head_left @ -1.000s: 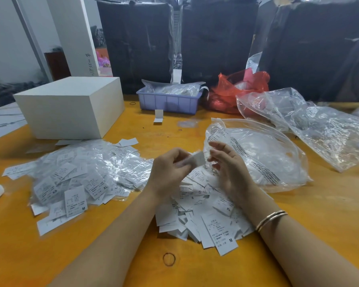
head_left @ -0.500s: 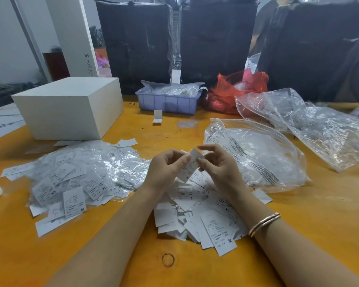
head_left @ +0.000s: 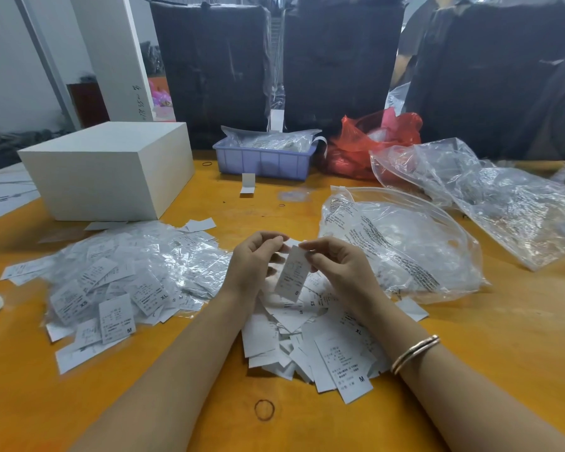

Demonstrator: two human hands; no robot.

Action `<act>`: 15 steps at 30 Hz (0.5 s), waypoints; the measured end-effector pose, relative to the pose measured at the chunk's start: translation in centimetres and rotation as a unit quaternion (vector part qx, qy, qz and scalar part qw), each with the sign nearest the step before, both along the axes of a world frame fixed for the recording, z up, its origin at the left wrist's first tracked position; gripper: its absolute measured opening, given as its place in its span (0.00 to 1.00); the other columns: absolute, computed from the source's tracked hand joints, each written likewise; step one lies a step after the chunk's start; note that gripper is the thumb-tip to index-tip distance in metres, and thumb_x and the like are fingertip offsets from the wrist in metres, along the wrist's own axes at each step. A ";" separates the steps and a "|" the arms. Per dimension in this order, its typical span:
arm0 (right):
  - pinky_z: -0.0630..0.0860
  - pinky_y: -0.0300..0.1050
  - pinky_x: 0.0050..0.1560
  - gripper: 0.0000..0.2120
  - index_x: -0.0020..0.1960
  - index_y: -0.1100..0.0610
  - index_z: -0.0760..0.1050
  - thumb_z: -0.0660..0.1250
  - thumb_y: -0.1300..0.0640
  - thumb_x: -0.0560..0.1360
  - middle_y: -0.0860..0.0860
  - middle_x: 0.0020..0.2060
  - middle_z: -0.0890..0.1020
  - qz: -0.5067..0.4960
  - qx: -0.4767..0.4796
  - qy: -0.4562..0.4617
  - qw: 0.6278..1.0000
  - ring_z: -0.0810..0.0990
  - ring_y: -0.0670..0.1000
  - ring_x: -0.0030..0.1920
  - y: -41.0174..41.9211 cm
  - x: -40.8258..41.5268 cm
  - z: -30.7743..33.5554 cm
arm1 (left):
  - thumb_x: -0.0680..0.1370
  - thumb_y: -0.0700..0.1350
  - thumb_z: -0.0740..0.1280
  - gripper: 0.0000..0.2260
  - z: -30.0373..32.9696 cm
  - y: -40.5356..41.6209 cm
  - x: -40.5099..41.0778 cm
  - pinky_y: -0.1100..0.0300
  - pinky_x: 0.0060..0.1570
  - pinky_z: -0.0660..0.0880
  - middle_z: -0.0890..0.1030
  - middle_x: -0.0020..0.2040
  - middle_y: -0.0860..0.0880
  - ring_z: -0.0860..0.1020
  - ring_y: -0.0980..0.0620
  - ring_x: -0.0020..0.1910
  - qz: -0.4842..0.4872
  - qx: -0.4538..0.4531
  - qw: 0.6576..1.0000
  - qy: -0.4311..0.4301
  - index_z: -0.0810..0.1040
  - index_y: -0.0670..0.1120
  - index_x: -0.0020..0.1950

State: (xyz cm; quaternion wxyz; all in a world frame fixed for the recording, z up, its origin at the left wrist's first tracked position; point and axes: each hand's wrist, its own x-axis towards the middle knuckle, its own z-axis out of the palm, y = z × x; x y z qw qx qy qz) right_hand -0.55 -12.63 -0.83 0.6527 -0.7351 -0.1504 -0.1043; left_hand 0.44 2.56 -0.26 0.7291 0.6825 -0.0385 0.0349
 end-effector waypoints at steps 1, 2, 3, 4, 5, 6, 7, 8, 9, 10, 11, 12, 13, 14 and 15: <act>0.76 0.38 0.43 0.10 0.47 0.57 0.80 0.63 0.69 0.75 0.51 0.39 0.82 0.000 0.002 0.002 1.000 0.79 0.42 0.39 -0.1 0.0 0.0 | 0.79 0.43 0.63 0.06 0.1 0.1 0.0 0.65 0.35 0.69 0.80 0.36 0.53 0.75 0.57 0.36 -0.015 -0.001 1.000 0.007 0.79 0.45 0.48; 0.77 0.38 0.43 0.11 0.47 0.56 0.80 0.63 0.68 0.75 0.50 0.40 0.82 -0.001 0.003 0.003 1.000 0.79 0.43 0.40 -0.2 0.0 -0.1 | 0.78 0.44 0.64 0.06 0.1 0.2 0.1 0.65 0.35 0.70 0.80 0.35 0.53 0.75 0.57 0.35 -0.025 0.015 1.000 0.005 0.79 0.44 0.47; 0.77 0.38 0.43 0.11 0.47 0.55 0.80 0.63 0.68 0.75 0.50 0.40 0.82 -0.003 0.001 0.001 1.000 0.79 0.43 0.40 -0.2 -0.1 -0.1 | 0.78 0.44 0.65 0.05 0.0 0.2 0.1 0.65 0.35 0.70 0.80 0.35 0.53 0.75 0.59 0.34 -0.029 0.035 0.999 -0.001 0.79 0.44 0.46; 0.77 0.38 0.43 0.11 0.47 0.55 0.81 0.63 0.68 0.75 0.50 0.40 0.83 -0.006 -0.006 -0.003 1.000 0.80 0.43 0.41 -0.3 -0.1 -0.1 | 0.77 0.44 0.66 0.05 -0.1 0.1 0.1 0.66 0.34 0.70 0.80 0.34 0.54 0.75 0.60 0.33 -0.026 0.051 0.998 -0.009 0.79 0.45 0.44; 0.77 0.38 0.43 0.11 0.47 0.55 0.81 0.63 0.68 0.75 0.49 0.40 0.83 -0.006 -0.018 -0.008 1.000 0.80 0.42 0.41 -0.2 0.0 -0.1 | 0.77 0.44 0.67 0.05 -0.2 0.1 0.1 0.66 0.34 0.70 0.80 0.33 0.54 0.75 0.60 0.32 -0.017 0.059 0.998 -0.013 0.79 0.45 0.42; 0.77 0.38 0.44 0.12 0.46 0.55 0.81 0.63 0.69 0.75 0.48 0.41 0.83 -0.004 -0.032 -0.010 0.999 0.80 0.42 0.42 -0.2 0.0 -0.1 | 0.77 0.44 0.67 0.06 -0.3 0.1 0.2 0.67 0.34 0.71 0.80 0.33 0.55 0.75 0.60 0.32 -0.007 0.058 0.998 -0.016 0.78 0.46 0.41; 0.78 0.38 0.45 0.13 0.45 0.54 0.81 0.62 0.69 0.75 0.48 0.41 0.83 0.000 -0.042 -0.009 0.999 0.80 0.42 0.42 -0.2 0.0 -0.1 | 0.78 0.45 0.67 0.06 -0.4 0.2 0.2 0.67 0.34 0.71 0.80 0.33 0.55 0.75 0.61 0.32 0.001 0.051 0.999 -0.018 0.78 0.46 0.41; 0.78 0.39 0.46 0.14 0.44 0.53 0.81 0.62 0.70 0.75 0.47 0.41 0.83 0.004 -0.048 -0.007 0.999 0.80 0.42 0.43 -0.1 0.0 -0.1 | 0.78 0.45 0.66 0.06 -0.4 0.3 0.3 0.67 0.34 0.72 0.80 0.33 0.55 0.75 0.61 0.32 0.005 0.043 0.999 -0.020 0.78 0.46 0.42; 0.78 0.39 0.46 0.15 0.44 0.52 0.81 0.62 0.70 0.75 0.47 0.40 0.83 0.006 -0.047 -0.007 0.999 0.80 0.42 0.43 -0.1 0.0 -0.1 | 0.78 0.45 0.66 0.05 -0.3 0.4 0.4 0.67 0.34 0.72 0.81 0.33 0.55 0.76 0.62 0.32 0.005 0.036 0.999 -0.023 0.78 0.46 0.44; 0.78 0.39 0.46 0.15 0.44 0.51 0.80 0.62 0.69 0.75 0.47 0.41 0.83 0.005 -0.043 -0.009 0.999 0.80 0.42 0.43 -0.2 0.0 -0.1 | 0.78 0.45 0.66 0.04 -0.2 0.5 0.4 0.67 0.34 0.72 0.81 0.34 0.55 0.76 0.61 0.32 -0.002 0.030 0.999 -0.024 0.78 0.45 0.46; 0.78 0.39 0.45 0.15 0.44 0.51 0.80 0.62 0.69 0.75 0.47 0.41 0.83 0.001 -0.037 -0.012 0.999 0.80 0.42 0.43 -0.3 0.0 -0.1 | 0.78 0.44 0.66 0.03 -0.2 0.6 0.5 0.67 0.35 0.73 0.81 0.35 0.54 0.77 0.60 0.34 -0.015 0.026 0.999 -0.022 0.78 0.46 0.48; 0.78 0.39 0.45 0.14 0.44 0.51 0.80 0.62 0.68 0.76 0.48 0.41 0.83 -0.003 -0.030 -0.014 0.999 0.80 0.42 0.43 -0.3 0.0 -0.1 | 0.78 0.43 0.66 0.03 -0.1 0.7 0.5 0.66 0.35 0.73 0.81 0.37 0.52 0.77 0.59 0.35 -0.031 0.028 0.999 -0.019 0.77 0.46 0.50; 0.78 0.40 0.45 0.14 0.45 0.51 0.80 0.62 0.68 0.76 0.48 0.41 0.83 -0.004 -0.025 -0.016 1.000 0.80 0.43 0.43 -0.4 0.0 -0.1 | 0.77 0.41 0.67 0.04 -0.1 0.8 0.5 0.67 0.35 0.73 0.81 0.38 0.51 0.77 0.59 0.35 -0.043 0.040 0.998 -0.021 0.77 0.47 0.51; 0.78 0.40 0.44 0.14 0.45 0.51 0.80 0.62 0.68 0.76 0.48 0.41 0.83 -0.002 -0.021 -0.016 1.000 0.80 0.43 0.43 -0.4 0.1 -0.1 | 0.76 0.40 0.68 0.05 -0.1 0.8 0.4 0.67 0.35 0.73 0.81 0.39 0.50 0.77 0.59 0.36 -0.045 0.053 0.997 -0.028 0.77 0.48 0.51; 0.77 0.39 0.43 0.14 0.45 0.51 0.80 0.62 0.69 0.75 0.49 0.41 0.82 0.002 -0.022 -0.017 1.000 0.80 0.42 0.42 -0.4 0.1 -0.1 | 0.76 0.39 0.68 0.06 -0.1 0.7 0.4 0.68 0.35 0.73 0.81 0.39 0.49 0.77 0.60 0.35 -0.037 0.058 0.997 -0.041 0.77 0.48 0.50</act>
